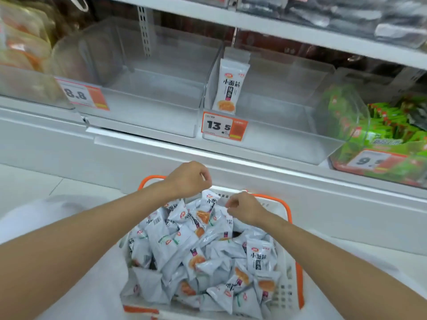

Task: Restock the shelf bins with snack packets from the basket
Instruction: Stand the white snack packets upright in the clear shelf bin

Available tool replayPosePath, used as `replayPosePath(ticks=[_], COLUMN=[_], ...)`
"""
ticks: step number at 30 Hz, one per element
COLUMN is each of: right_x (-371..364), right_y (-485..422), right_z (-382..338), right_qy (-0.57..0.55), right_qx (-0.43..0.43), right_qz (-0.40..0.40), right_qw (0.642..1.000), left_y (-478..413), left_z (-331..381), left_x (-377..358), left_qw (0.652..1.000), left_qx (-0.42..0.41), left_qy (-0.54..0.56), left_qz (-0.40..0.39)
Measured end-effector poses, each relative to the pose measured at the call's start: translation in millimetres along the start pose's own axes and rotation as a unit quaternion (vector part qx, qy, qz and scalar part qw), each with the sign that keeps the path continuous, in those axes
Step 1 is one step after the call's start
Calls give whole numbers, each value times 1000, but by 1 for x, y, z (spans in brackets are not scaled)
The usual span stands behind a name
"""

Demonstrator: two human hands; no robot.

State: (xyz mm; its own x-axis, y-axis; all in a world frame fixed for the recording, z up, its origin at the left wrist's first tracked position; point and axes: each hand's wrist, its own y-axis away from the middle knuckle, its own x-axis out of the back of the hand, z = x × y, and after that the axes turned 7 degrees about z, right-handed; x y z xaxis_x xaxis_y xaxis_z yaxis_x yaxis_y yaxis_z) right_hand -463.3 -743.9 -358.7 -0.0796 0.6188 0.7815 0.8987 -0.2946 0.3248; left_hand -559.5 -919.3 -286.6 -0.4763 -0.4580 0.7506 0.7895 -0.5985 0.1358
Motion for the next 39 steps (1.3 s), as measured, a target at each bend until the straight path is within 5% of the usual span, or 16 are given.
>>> replayPosePath(ticks=[2, 6, 12, 15, 18, 22, 26, 31, 36, 39], right_x=[-27, -62, -97, -78, -34, 12, 38, 67, 64, 57], right_y=[-6, -19, -24, -10, 10, 45, 49, 29, 19, 16], right_z=[9, -7, -22, -24, -31, -46, -54, -58, -51, -48], right_qy=[-13, -227, -287, -292, -209, -164, -174, -357, -212, -200], right_qx=[-82, -264, -283, -257, -148, 16, 2, -62, 44, 75], right_qz=[-52, -57, 23, 32, 50, 60, 1, 99, 104, 131], right_qw=[995, 936, 915, 920, 965, 985, 985, 927, 971, 968], left_y=[-6, -11, -15, -16, -10, 0, -1, -3, 1, 5], left_z=[-6, -11, -23, -19, -8, 6, 12, 10, 8, 14], left_x=[-4, -11, -12, -11, -9, -10, -14, -6, -6, -5], left_qw=[998, 993, 989, 988, 981, 922, 924, 922, 905, 896], left_qx=[10, 36, 84, 111, 169, 232, 203, 206, 188, 179], left_qy=[-55, -101, -108, -89, 4, 212, 275, 290, 277, 294], left_qz=[-41, -55, -52, -54, -95, -225, -171, -151, -264, -279])
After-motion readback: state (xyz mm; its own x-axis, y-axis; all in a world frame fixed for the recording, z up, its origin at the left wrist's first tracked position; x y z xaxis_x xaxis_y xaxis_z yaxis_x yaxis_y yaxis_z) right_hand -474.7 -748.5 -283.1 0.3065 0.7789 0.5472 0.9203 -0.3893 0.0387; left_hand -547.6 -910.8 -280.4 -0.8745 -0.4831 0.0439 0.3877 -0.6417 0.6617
